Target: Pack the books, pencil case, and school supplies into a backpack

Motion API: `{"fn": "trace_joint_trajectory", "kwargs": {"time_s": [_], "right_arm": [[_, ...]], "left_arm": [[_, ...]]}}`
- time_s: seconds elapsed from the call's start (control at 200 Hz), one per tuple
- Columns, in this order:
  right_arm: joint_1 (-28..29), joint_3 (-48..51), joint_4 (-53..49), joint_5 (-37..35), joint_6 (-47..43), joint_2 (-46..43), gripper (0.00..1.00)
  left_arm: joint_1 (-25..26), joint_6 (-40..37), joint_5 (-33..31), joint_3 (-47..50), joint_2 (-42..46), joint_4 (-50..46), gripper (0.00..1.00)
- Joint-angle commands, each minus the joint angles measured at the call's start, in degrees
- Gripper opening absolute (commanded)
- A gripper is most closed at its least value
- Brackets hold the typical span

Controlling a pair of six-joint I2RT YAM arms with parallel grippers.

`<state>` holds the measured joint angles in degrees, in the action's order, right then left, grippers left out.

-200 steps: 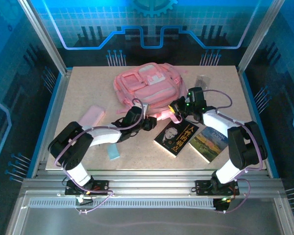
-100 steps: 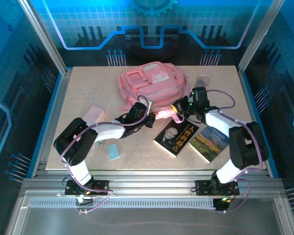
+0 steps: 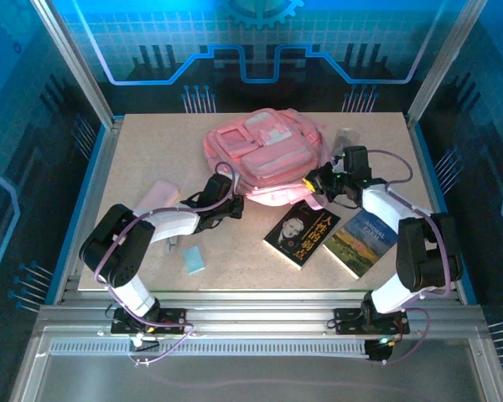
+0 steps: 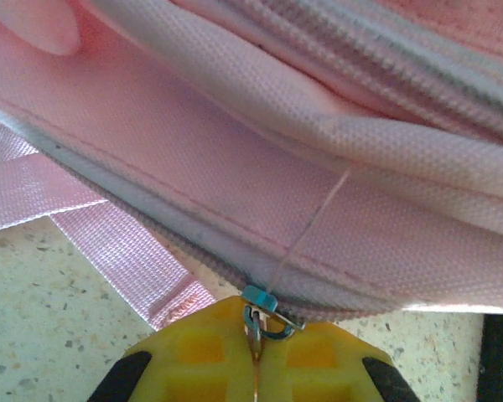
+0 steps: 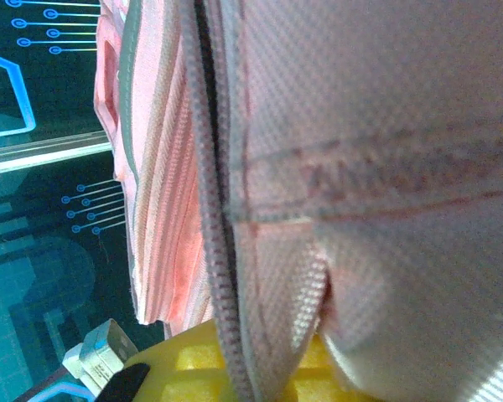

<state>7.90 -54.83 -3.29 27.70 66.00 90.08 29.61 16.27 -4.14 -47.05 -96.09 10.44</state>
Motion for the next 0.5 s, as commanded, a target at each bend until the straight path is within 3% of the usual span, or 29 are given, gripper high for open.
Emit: {"fn": "trace_joint_trajectory", "kwargs": {"time_s": [0.0, 0.075, 0.095, 0.15, 0.185, 0.225, 0.315, 0.495], "right_arm": [[-3.2, -7.3, -0.3, -1.4, -6.7, 1.1, 0.00], [-3.6, -10.3, -2.4, 0.1, -9.1, 3.1, 0.02], [-3.6, -11.2, -3.3, 0.6, -9.7, 3.5, 0.09], [-3.6, -12.9, -6.4, 1.1, -11.5, 3.7, 0.45], [-3.6, -13.2, -7.6, 1.1, -12.1, 3.2, 0.60], [-3.8, -13.0, -9.2, 1.3, -12.6, 2.3, 0.70], [-3.8, -11.3, -11.6, 3.2, -13.4, -0.8, 0.83], [-3.4, -3.7, -10.8, 5.9, -10.2, -7.7, 0.85]], "left_arm": [[-1.3, -1.4, 0.7, -0.9, 1.7, -8.3, 0.00], [-0.3, -1.6, 4.4, -2.8, 2.6, -9.6, 0.00], [0.2, -1.7, 5.1, -3.3, 2.9, -9.9, 0.00], [2.4, -1.9, 5.2, -5.5, 3.5, -11.1, 0.00], [3.9, -2.3, 5.1, -7.3, 3.5, -12.1, 0.00], [5.4, -2.5, 4.5, -9.8, 3.3, -13.4, 0.00], [7.3, -2.1, 4.6, -15.2, 1.3, -14.9, 0.00], [8.4, -0.4, 6.7, -22.5, -2.9, -14.9, 0.00]]}}
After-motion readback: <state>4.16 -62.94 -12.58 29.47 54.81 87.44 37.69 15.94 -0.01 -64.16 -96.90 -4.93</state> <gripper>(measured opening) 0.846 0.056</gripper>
